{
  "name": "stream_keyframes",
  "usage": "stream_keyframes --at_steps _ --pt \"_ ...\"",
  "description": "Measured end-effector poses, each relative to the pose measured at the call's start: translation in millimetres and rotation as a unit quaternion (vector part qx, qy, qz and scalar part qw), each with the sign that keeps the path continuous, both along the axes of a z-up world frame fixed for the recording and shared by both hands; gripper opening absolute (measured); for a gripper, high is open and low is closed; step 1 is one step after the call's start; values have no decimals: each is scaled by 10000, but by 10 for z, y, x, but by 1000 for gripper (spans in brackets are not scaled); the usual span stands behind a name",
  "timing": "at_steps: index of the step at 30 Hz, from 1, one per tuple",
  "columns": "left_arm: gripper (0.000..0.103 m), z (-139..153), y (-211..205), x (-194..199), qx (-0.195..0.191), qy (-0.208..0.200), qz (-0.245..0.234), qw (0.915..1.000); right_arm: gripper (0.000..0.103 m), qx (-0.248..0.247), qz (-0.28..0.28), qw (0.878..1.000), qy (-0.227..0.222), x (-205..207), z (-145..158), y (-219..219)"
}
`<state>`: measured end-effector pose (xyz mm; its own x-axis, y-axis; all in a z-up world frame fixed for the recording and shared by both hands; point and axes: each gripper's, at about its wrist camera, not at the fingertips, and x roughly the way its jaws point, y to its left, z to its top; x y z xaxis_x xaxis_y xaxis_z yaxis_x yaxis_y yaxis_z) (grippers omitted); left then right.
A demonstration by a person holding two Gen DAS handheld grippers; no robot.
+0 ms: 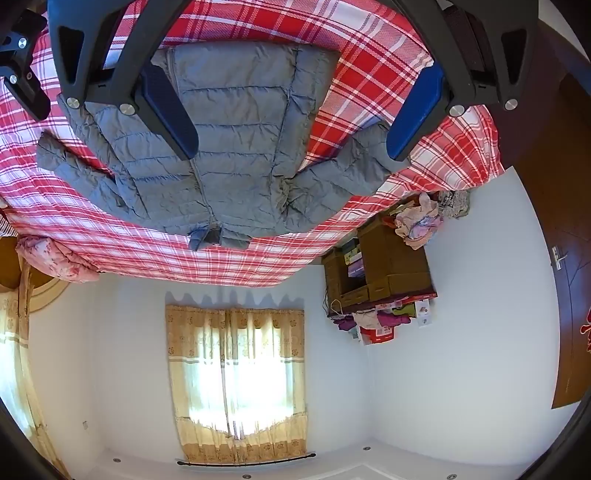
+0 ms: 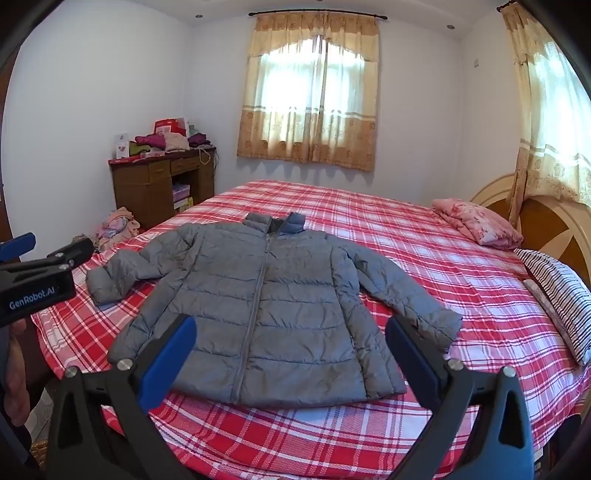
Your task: Fold large clothes
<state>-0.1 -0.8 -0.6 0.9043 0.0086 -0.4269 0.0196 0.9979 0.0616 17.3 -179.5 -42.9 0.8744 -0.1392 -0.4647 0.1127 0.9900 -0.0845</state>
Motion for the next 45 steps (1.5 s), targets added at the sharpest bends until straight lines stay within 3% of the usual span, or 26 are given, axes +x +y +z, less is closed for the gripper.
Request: stream_keyframes --at_steps 45 --pt "102 12 50 12 -35 -119 34 9999 103 78 31 9999 75 37 -119 32"
